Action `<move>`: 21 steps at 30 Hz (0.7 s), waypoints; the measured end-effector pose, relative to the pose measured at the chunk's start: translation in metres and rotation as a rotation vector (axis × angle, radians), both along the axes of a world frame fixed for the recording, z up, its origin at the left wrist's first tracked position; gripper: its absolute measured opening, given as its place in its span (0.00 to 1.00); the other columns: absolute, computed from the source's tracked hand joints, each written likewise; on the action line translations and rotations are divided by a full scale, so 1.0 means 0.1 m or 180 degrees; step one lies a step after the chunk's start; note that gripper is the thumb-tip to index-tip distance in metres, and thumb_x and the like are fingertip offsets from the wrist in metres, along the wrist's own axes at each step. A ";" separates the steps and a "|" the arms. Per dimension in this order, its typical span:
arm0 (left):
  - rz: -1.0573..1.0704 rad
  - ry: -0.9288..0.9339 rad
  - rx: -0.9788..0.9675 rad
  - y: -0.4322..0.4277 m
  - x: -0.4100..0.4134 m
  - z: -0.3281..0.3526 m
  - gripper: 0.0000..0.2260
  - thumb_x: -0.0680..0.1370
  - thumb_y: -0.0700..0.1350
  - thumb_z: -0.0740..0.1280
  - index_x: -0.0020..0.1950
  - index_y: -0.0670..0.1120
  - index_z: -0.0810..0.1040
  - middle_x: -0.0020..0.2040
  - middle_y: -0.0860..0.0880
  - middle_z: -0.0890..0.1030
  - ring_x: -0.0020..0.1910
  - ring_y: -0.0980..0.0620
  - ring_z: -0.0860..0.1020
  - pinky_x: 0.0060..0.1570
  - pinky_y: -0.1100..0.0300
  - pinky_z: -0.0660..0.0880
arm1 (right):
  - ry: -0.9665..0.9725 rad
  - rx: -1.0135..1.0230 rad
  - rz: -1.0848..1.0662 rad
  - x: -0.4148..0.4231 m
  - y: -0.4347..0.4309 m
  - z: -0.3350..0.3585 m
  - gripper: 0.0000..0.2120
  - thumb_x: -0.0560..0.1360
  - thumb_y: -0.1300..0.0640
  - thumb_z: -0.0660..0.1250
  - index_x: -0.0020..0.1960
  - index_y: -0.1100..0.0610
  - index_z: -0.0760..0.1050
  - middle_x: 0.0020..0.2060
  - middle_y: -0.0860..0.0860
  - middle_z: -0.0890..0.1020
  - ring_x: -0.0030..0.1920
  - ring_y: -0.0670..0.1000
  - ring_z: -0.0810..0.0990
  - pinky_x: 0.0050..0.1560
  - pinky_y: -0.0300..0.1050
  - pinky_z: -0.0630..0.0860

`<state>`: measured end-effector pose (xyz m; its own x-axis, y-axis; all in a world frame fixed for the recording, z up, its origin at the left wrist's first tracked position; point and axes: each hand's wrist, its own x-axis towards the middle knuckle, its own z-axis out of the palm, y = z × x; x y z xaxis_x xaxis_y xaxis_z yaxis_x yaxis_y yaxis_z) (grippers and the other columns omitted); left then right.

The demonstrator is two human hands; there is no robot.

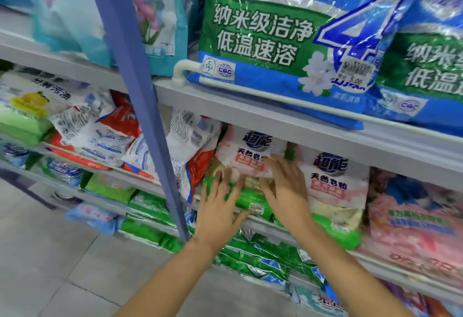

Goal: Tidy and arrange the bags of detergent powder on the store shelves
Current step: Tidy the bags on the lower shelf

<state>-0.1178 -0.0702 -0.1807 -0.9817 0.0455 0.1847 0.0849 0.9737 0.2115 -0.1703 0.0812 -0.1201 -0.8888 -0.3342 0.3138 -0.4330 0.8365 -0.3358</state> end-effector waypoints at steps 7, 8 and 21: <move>0.0448 0.0078 0.0626 -0.34 0.84 0.03 0.20 0.73 0.58 0.58 0.55 0.47 0.80 0.45 0.50 0.84 0.46 0.48 0.82 0.59 0.48 0.72 | -0.0510 -0.0897 0.0290 0.27 -0.13 0.18 0.13 0.77 0.58 0.63 0.61 0.56 0.76 0.60 0.51 0.77 0.59 0.51 0.75 0.60 0.48 0.72; 0.0567 -0.0002 0.0729 -0.44 0.96 0.06 0.20 0.73 0.58 0.58 0.53 0.47 0.80 0.42 0.51 0.84 0.42 0.49 0.82 0.54 0.48 0.76 | -0.0568 -0.0895 0.0307 0.33 -0.14 0.19 0.13 0.77 0.57 0.63 0.61 0.56 0.76 0.59 0.50 0.78 0.57 0.50 0.75 0.58 0.47 0.72; 0.1478 0.0010 0.1453 -1.72 1.16 0.55 0.15 0.77 0.47 0.68 0.60 0.41 0.78 0.54 0.45 0.81 0.54 0.47 0.79 0.52 0.56 0.72 | -0.1368 -0.1306 0.0010 0.31 -0.77 0.31 0.21 0.78 0.53 0.63 0.69 0.54 0.67 0.65 0.52 0.74 0.63 0.53 0.74 0.62 0.48 0.70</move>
<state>-0.0014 -0.2422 -0.1253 -0.8798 -0.4671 0.0880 -0.3218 0.7216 0.6130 -0.1396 0.0040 -0.0887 -0.9639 -0.2645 0.0300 -0.1889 0.6002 -0.7772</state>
